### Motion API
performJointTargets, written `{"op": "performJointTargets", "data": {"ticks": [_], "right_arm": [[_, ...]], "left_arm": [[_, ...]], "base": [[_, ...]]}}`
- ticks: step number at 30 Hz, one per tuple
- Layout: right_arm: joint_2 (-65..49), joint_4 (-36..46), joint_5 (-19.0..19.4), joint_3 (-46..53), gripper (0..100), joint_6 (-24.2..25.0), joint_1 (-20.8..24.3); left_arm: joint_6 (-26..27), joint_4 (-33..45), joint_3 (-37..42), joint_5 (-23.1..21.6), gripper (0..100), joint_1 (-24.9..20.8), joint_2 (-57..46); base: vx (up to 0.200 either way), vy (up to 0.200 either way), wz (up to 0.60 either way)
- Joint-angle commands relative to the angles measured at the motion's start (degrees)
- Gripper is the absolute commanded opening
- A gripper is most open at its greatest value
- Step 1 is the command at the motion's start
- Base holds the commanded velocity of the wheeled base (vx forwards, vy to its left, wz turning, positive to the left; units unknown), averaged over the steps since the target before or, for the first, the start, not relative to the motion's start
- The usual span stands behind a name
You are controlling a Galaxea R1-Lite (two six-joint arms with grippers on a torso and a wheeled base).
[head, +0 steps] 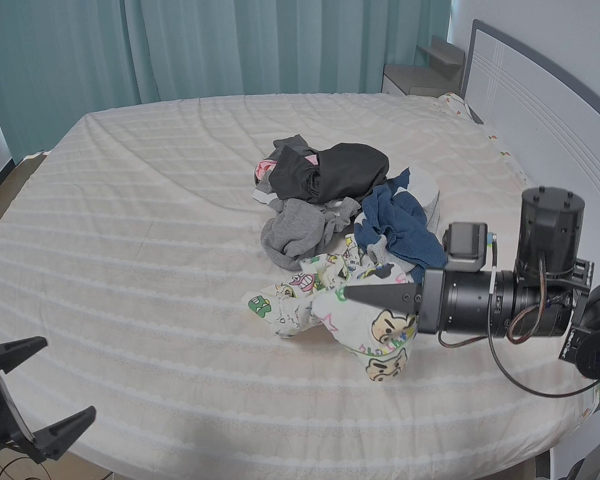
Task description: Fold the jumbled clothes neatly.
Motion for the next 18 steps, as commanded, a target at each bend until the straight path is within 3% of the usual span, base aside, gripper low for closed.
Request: {"op": "performJointTargets", "data": {"ticks": [1,5,12,18], "right_arm": [[-0.6,5.2,-0.5,-12.2,0,-0.1,5.2],[-0.7,7.0,-1.7,-16.0,0,-0.2,6.1],[-1.3,7.0,-2.9,-18.1,0,-0.2,6.1],[1.3,7.0,-8.1,-23.3,0,-0.2,7.7]], "left_arm": [[5.5,0.0,2.3,-2.1,100,-6.6,17.5],[5.6,-0.3,5.7,-1.0,100,-12.4,21.5],[8.2,-4.4,6.5,2.1,100,-12.8,33.6],[11.2,-14.9,8.2,2.3,100,-14.8,44.9]], "base": [[0.0,0.0,0.0],[0.0,0.0,0.0],[0.0,0.0,0.0],[0.0,0.0,0.0]]}}
